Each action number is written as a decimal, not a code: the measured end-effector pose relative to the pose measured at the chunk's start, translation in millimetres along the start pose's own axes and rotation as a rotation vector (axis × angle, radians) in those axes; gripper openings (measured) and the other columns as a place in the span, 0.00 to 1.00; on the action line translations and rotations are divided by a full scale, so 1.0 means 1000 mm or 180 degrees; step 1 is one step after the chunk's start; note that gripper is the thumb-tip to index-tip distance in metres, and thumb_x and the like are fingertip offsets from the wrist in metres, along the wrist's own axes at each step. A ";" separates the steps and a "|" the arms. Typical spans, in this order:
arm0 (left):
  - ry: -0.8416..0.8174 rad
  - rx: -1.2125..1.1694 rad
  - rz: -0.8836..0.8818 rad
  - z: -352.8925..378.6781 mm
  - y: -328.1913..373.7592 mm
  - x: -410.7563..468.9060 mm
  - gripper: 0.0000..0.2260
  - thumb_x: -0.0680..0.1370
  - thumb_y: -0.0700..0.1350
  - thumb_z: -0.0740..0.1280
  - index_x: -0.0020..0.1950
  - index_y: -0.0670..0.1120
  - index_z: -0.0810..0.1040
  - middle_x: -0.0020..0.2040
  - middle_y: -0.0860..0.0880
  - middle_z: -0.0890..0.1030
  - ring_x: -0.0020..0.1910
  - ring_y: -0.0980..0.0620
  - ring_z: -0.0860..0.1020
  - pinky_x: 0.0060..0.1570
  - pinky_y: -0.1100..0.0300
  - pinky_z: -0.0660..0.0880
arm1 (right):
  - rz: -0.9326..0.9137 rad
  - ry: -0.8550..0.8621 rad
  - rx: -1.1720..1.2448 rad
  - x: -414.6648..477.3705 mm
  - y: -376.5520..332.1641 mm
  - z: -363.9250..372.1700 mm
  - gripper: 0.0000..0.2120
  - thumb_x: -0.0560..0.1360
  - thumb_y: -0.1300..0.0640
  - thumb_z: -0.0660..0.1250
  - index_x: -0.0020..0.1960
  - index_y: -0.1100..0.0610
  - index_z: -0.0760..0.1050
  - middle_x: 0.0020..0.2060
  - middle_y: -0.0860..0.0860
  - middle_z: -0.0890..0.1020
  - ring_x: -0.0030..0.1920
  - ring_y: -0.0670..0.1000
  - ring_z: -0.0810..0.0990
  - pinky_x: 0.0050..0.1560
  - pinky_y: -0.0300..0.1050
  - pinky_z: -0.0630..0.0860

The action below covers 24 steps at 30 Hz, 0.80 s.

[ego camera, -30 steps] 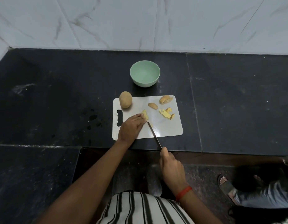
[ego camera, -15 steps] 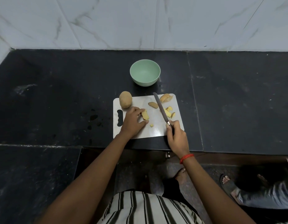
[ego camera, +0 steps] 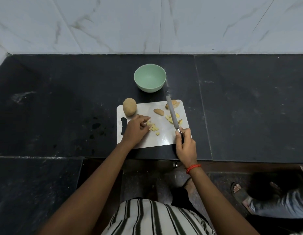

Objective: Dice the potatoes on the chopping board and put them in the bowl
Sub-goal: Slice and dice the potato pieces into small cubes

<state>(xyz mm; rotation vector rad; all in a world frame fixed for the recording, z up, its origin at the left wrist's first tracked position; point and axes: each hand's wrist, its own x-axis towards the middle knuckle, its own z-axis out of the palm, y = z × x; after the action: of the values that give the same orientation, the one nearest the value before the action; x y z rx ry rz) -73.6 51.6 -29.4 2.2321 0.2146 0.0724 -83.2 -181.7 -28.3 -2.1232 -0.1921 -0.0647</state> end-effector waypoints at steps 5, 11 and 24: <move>-0.0147 -0.0171 -0.0104 0.009 0.006 -0.007 0.20 0.73 0.36 0.77 0.64 0.45 0.82 0.57 0.52 0.76 0.49 0.55 0.80 0.54 0.65 0.79 | 0.0042 0.0025 -0.0027 -0.001 0.002 0.002 0.08 0.84 0.52 0.60 0.48 0.50 0.63 0.32 0.45 0.75 0.31 0.45 0.75 0.28 0.39 0.66; -0.0093 -0.0353 0.0111 0.044 0.034 -0.007 0.20 0.73 0.34 0.75 0.64 0.43 0.82 0.57 0.49 0.77 0.50 0.54 0.80 0.54 0.64 0.80 | 0.0019 0.0108 0.0025 -0.001 0.002 0.002 0.08 0.84 0.52 0.60 0.48 0.50 0.64 0.32 0.45 0.75 0.31 0.46 0.76 0.30 0.50 0.70; 0.0227 0.0469 0.0557 0.027 0.040 0.039 0.19 0.77 0.34 0.67 0.66 0.46 0.80 0.64 0.48 0.77 0.66 0.50 0.70 0.64 0.65 0.66 | 0.0169 0.0150 0.0225 -0.001 0.001 -0.002 0.08 0.84 0.50 0.60 0.48 0.51 0.65 0.31 0.48 0.76 0.30 0.46 0.75 0.30 0.52 0.72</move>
<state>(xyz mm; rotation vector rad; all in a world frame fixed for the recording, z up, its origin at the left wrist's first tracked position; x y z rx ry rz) -26.6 13.8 -16.0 2.3934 0.0641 0.2378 -83.6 -183.6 -28.2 -2.0530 -0.1085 -0.0755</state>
